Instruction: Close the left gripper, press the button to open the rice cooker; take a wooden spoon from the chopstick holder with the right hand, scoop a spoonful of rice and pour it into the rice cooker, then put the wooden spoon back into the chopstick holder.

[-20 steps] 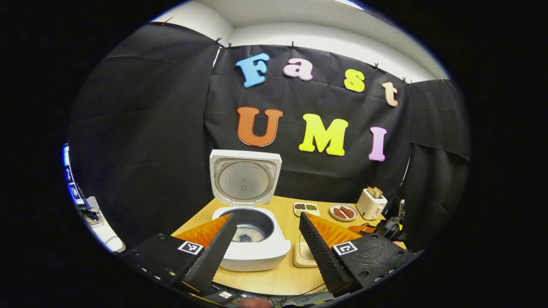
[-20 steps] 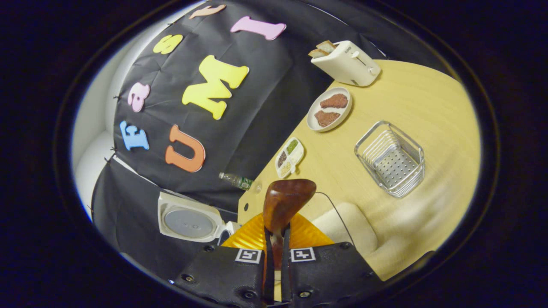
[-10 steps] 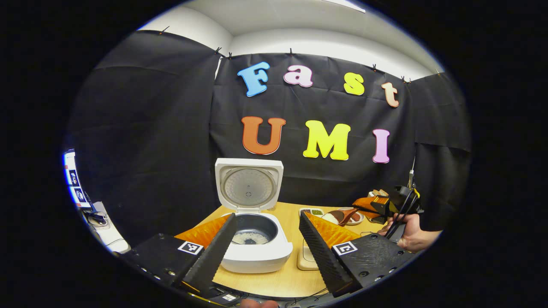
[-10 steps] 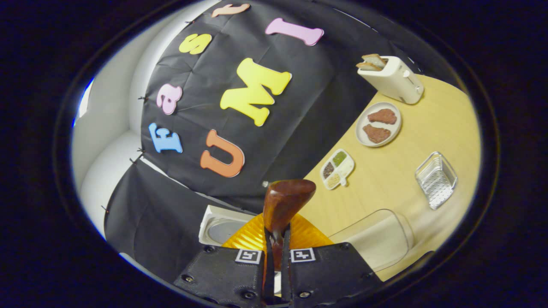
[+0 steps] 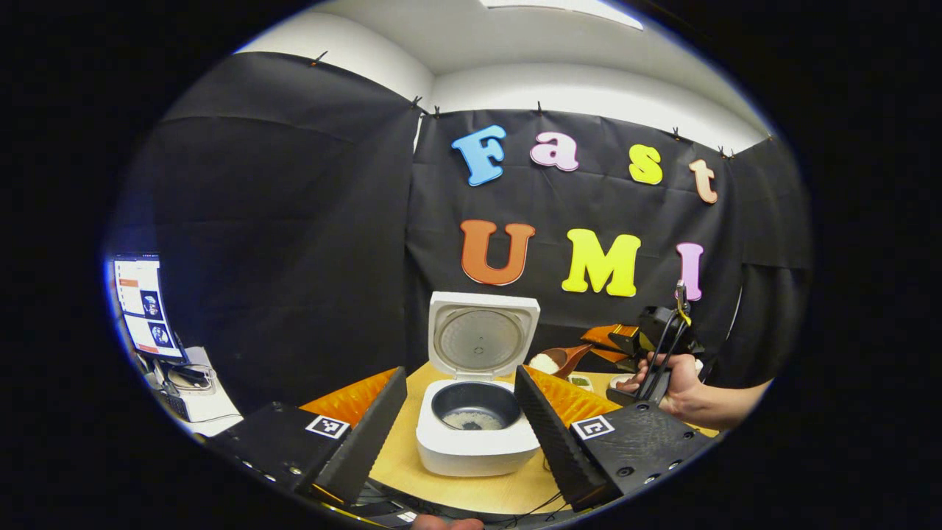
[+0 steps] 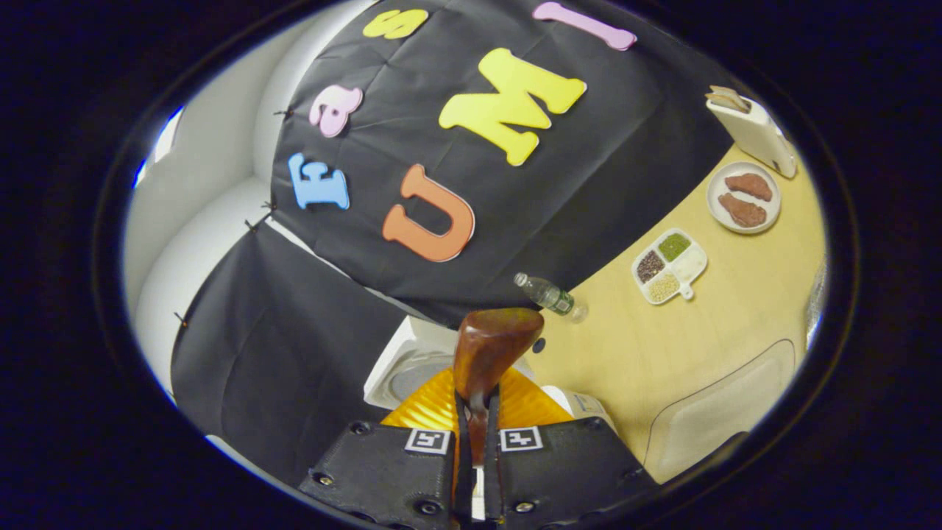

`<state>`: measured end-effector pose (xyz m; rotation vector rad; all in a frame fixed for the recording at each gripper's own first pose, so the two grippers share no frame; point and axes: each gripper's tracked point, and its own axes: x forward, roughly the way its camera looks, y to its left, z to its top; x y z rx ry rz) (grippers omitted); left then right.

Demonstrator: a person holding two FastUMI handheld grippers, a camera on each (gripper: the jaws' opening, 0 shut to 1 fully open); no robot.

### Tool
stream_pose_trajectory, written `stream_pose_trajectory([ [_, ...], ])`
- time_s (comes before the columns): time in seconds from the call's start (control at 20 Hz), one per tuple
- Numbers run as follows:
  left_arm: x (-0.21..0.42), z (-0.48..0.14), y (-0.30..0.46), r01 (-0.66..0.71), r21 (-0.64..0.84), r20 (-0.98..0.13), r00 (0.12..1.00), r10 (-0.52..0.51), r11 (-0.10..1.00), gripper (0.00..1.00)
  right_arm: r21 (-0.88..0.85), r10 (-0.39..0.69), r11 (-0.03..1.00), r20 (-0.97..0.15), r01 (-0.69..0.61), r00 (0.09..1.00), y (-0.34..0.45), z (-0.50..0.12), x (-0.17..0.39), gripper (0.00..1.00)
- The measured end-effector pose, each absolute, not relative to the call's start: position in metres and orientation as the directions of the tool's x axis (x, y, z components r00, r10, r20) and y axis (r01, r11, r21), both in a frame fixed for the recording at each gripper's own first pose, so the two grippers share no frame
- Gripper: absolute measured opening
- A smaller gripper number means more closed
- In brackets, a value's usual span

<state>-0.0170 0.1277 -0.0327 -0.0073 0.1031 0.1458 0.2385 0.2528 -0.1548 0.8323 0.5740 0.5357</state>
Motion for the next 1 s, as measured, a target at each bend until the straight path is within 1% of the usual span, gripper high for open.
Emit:
stream_pose_trajectory([
  [0.25, -0.031, -0.031, 0.159, -0.210, -0.001, -0.111, 0.972, 0.209, 0.978, 0.94, 0.711, 0.639, 0.652, -0.327, -0.264, 0.697, 0.295, -0.188, 0.243, 0.11],
  [0.5, -0.033, -0.032, 0.174, -0.247, -0.010, -0.114, 0.963, 0.244, 0.969, 0.94, 0.609, 0.624, 0.722, -0.368, -0.328, 0.690, 0.312, -0.202, 0.251, 0.11],
  [0.6, -0.032, -0.031, 0.178, -0.258, -0.010, -0.113, 0.960, 0.256, 0.966, 0.94, 0.579, 0.622, 0.736, -0.377, -0.350, 0.687, 0.317, -0.205, 0.250, 0.11],
  [0.65, -0.030, -0.030, 0.178, -0.264, -0.011, -0.112, 0.959, 0.261, 0.965, 0.94, 0.571, 0.621, 0.741, -0.381, -0.354, 0.685, 0.319, -0.207, 0.250, 0.09],
  [0.7, -0.030, -0.030, 0.179, -0.268, -0.013, -0.111, 0.958, 0.264, 0.963, 0.94, 0.562, 0.620, 0.745, -0.386, -0.359, 0.683, 0.319, -0.208, 0.250, 0.11],
  [1.0, -0.025, -0.032, 0.177, -0.283, -0.017, -0.111, 0.954, 0.279, 0.959, 0.94, 0.489, 0.620, 0.767, -0.398, -0.416, 0.676, 0.326, -0.207, 0.249, 0.11],
])
